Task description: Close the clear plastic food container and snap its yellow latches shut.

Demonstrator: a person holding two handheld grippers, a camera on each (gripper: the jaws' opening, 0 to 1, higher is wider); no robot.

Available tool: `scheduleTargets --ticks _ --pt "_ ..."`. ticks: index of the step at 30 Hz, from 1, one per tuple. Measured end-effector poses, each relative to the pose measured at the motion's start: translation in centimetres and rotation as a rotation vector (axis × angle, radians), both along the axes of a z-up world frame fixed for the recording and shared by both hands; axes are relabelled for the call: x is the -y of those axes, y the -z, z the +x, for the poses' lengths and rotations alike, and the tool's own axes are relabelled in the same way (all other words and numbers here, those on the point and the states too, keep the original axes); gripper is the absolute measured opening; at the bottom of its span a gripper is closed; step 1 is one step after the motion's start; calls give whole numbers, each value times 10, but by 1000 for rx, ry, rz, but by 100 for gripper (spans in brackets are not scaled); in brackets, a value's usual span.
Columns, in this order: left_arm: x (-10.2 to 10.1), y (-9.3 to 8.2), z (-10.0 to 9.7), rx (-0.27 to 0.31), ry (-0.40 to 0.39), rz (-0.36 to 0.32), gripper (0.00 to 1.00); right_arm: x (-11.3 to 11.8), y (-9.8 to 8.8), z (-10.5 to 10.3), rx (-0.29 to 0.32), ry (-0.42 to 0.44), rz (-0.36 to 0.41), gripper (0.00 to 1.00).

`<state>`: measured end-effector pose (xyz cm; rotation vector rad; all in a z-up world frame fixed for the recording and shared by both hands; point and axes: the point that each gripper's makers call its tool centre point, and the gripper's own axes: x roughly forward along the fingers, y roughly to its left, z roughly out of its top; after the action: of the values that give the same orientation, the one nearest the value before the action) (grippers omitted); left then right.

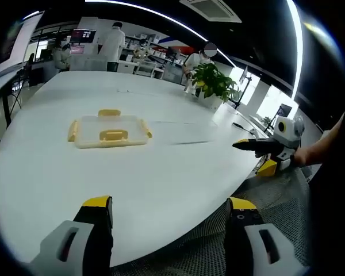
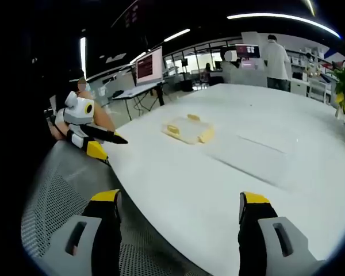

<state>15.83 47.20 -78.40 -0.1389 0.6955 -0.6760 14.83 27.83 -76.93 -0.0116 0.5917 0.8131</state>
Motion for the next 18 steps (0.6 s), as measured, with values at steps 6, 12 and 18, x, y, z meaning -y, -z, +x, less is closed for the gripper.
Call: scheduleTargets --ticks 6,12,18 --pt "1 6 -4 -23 29 32 76 0 2 -2 -20 -3 6 80" --pt "0 -2 -1 26 28 32 71 1 -3 2 17 4 16 88" --pt "3 -11 6 50 19 -24 77 2 -15 7 45 17 45 81"
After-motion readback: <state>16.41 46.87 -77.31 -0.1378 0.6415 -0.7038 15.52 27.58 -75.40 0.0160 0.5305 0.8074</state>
